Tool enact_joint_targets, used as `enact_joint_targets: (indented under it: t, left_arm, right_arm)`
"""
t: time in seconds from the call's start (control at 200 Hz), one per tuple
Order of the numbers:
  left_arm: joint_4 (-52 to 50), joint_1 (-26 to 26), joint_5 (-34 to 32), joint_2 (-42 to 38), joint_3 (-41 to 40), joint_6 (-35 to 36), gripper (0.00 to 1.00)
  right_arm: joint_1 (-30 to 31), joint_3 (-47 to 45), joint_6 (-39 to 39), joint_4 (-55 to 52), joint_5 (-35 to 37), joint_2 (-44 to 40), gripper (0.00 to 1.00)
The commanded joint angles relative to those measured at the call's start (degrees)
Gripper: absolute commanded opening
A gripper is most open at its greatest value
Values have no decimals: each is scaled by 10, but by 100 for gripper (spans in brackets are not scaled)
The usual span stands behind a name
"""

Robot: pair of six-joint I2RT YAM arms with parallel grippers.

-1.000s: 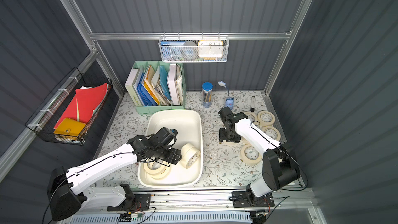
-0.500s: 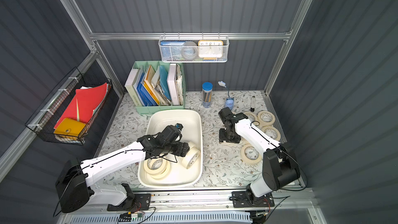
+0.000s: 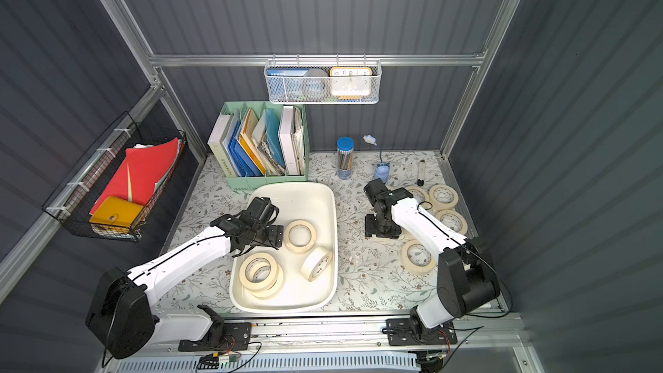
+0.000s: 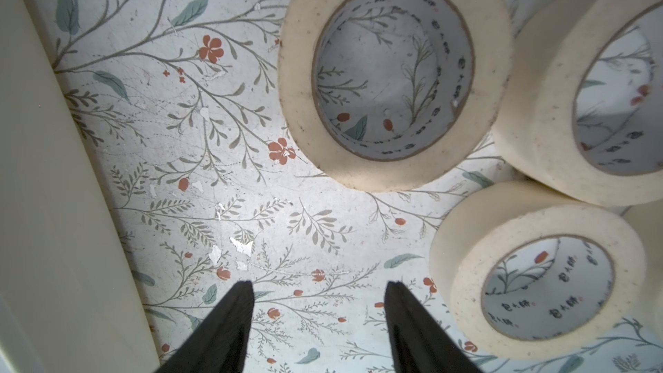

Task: Take out the art tape in the storage box
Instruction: Adjust the art tape in the storage box, then pick up the art tape from the storage box.

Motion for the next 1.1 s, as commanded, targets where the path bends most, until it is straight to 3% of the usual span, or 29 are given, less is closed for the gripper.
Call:
enact_joint_targets:
  t: [0.0,0.155,0.545,0.625,0.795,0.896,0.996,1.096]
  left_arm:
    - [-10,0,19,-6,41,21,88]
    - [21,0,57,31,35,27,88]
    - [109,7,79,193,61,23,84]
    - [122,12,77,213,59,22,76]
    - [132,17,86,230,62,12,43]
    - [117,17,70,221,75,7,29]
    - [85,17,50,196,101,8,21]
    - [79,17,17,162,132,12,21]
  right_arm:
    - [3,-1,-6,-1,1,-2,64]
    - [3,-2,-7,-1,-3,-1,64]
    - [32,14,1,-27,-4,-64,64]
    - [50,24,3,-31,-3,-85,64]
    - [99,58,21,-35,-10,-106,64]
    - [143,83,47,-35,-4,-90,64]
    - [189,118,68,-29,6,-57,64]
    - [226,157,79,-9,10,-17,64]
